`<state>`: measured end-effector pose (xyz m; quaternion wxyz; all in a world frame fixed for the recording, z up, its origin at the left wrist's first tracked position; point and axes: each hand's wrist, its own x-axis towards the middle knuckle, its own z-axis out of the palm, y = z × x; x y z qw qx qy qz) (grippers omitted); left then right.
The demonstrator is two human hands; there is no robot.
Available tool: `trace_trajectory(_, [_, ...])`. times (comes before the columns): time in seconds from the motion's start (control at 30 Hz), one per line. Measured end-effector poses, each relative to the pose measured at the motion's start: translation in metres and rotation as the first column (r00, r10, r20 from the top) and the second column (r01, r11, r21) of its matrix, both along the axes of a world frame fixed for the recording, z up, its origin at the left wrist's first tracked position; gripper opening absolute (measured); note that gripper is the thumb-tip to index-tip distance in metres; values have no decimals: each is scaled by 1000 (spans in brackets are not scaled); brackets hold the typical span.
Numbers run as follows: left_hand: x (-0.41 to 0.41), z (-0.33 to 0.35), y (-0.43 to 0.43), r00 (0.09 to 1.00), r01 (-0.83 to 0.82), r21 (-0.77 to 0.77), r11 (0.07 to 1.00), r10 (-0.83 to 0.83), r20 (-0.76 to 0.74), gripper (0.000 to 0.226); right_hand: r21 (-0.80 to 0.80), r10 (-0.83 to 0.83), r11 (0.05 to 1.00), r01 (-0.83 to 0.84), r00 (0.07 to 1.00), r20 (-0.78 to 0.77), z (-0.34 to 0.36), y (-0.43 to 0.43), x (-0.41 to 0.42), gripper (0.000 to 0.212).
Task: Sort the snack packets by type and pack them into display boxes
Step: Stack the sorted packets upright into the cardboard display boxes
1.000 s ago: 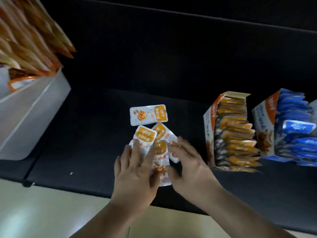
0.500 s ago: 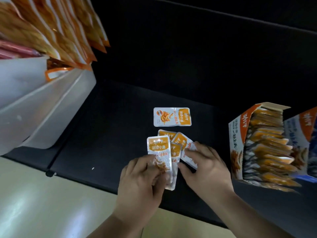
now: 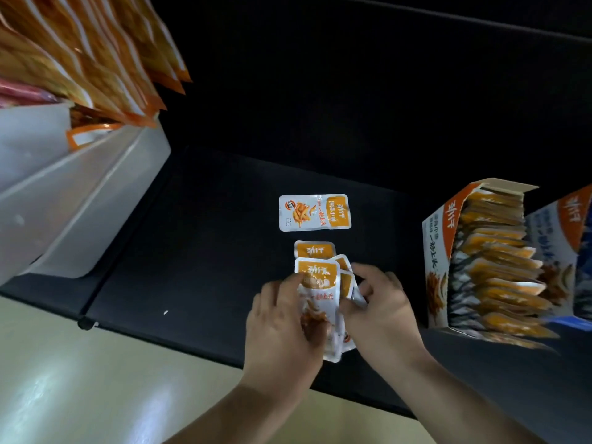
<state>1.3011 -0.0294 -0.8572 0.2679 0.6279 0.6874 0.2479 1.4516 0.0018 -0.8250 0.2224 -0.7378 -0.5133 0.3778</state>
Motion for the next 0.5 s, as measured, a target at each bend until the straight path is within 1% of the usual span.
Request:
trace_trajectory(0.03, [3,2,-1,999,14,-14,1000,-14,35,70,13,-17,1000,18,999,-31,1,-1,-1,49])
trace_trajectory(0.1, [8,4,-2,996,35,-17,999,-33,77,68,-40,-55,998,49,981,-184,7,-4,-4,51])
trace_trajectory(0.13, [10,4,-1,996,54,-6,999,-53,69,67,-86,-74,995,52,958,-277,10,-6,-6,49])
trace_trajectory(0.17, [13,5,-1,995,81,10,997,-81,53,65,-114,-94,992,59,938,-335,12,-7,-7,45])
trace_trajectory(0.2, [15,6,0,992,114,17,993,-115,45,65,-107,-98,992,65,935,-340,13,-8,-7,41])
trace_trajectory(0.27, [20,11,3,977,196,5,981,-196,88,60,-65,-127,992,113,948,-292,13,-6,-2,40])
trace_trajectory(0.33, [14,15,11,953,277,42,960,-280,120,44,-25,-191,981,190,953,-236,14,-3,7,41])
trace_trajectory(0.37, [7,16,18,953,279,94,956,-288,95,39,-2,-232,972,237,948,-219,16,-2,11,43])
trace_trajectory(0.43, [-11,9,44,969,247,185,951,-245,-32,38,58,-290,950,307,935,-201,17,0,19,49])
trace_trajectory(0.5, [-22,8,76,965,235,196,952,-204,-166,42,110,-294,941,318,936,-192,18,1,21,56])
